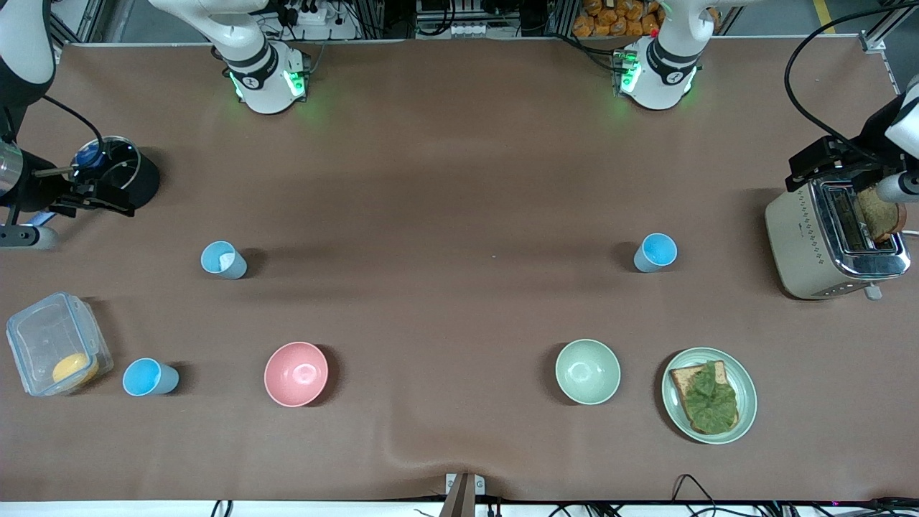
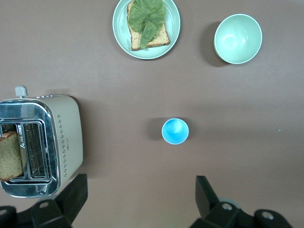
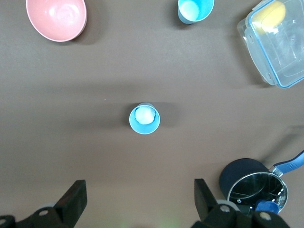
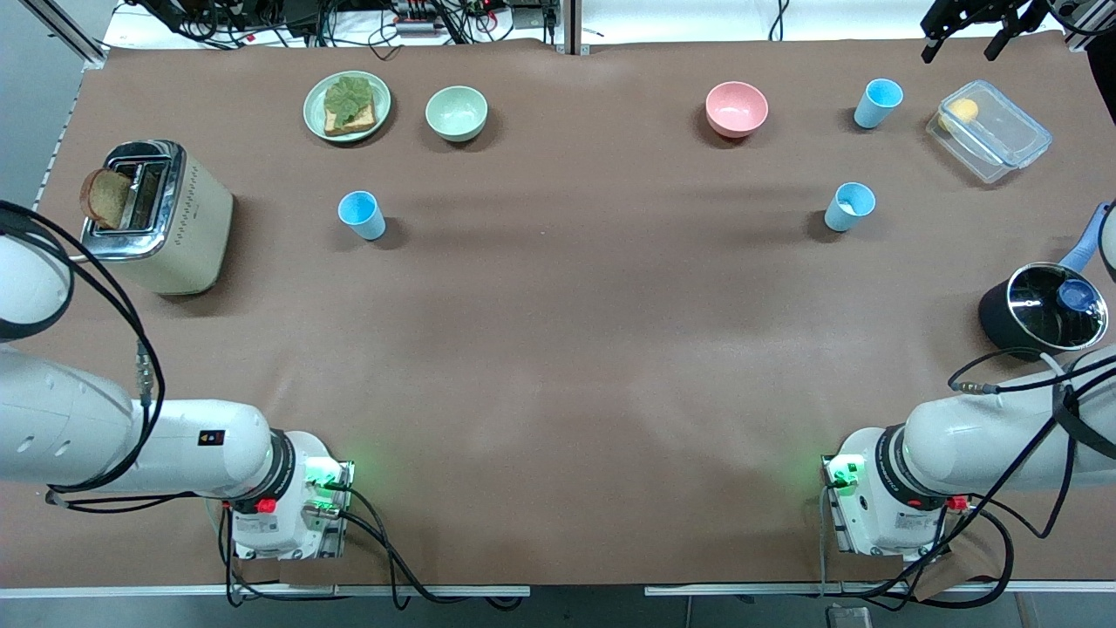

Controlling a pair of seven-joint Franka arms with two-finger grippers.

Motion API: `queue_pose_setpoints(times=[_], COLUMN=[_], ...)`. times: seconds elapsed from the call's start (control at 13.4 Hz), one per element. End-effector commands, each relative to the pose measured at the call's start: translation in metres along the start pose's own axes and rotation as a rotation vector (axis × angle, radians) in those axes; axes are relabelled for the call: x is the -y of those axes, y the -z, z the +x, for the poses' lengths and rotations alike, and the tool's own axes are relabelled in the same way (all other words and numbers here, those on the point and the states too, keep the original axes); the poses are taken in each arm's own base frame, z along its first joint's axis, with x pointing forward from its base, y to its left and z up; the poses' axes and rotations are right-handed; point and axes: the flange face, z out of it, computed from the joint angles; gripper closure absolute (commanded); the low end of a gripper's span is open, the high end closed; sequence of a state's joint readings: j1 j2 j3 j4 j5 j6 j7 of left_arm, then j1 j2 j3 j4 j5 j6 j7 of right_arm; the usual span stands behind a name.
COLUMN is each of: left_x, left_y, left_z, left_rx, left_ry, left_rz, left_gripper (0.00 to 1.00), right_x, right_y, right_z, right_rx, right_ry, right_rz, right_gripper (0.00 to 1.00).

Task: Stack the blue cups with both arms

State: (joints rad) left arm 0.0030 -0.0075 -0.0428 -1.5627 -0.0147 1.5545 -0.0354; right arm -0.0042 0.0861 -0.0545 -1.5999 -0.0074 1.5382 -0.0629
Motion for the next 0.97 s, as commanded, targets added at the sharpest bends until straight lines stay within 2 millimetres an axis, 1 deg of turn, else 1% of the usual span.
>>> queue_pose_setpoints(times=[0.0, 0.52, 0.6, 0.67, 0.75, 0.82, 0.89], left_x=[-0.001, -0.001, -0.001, -0.001, -0.001, -0.001, -0.001], left_y=[0.005, 0.005, 0.005, 0.005, 0.005, 0.005, 0.005], left_z=[-0.001, -0.001, -0.001, -0.001, -0.001, -0.001, -0.001], left_rx=[0.005, 0.005, 0.005, 0.005, 0.005, 0.005, 0.005], left_ry=[0.012, 0.012, 0.012, 0.012, 0.012, 0.011, 0.011], left_rz=[0.009, 0.009, 0.009, 0.009, 0.009, 0.009, 0.009], left_gripper=[0.00, 0.00, 0.00, 0.00, 0.00, 0.00, 0.00], right_x=[-0.003, -0.003, -0.002, 0.000, 0.000, -0.007, -0.008], right_y=[0.005, 0.003, -0.006, -0.021, -0.039, -0.052, -0.072], right_z=[-0.005, -0.004, 0.001, 0.008, 0.016, 0.022, 0.033], right_rx=[0.002, 0.004, 0.024, 0.052, 0.092, 0.111, 0.133], right_ry=[-0.016, -0.004, 0.018, 0.047, 0.059, 0.051, 0.050], right_rz=[-0.020, -0.018, -0.021, -0.027, -0.025, -0.020, -0.014], right_gripper=[0.00, 0.00, 0.00, 0.00, 0.00, 0.00, 0.00])
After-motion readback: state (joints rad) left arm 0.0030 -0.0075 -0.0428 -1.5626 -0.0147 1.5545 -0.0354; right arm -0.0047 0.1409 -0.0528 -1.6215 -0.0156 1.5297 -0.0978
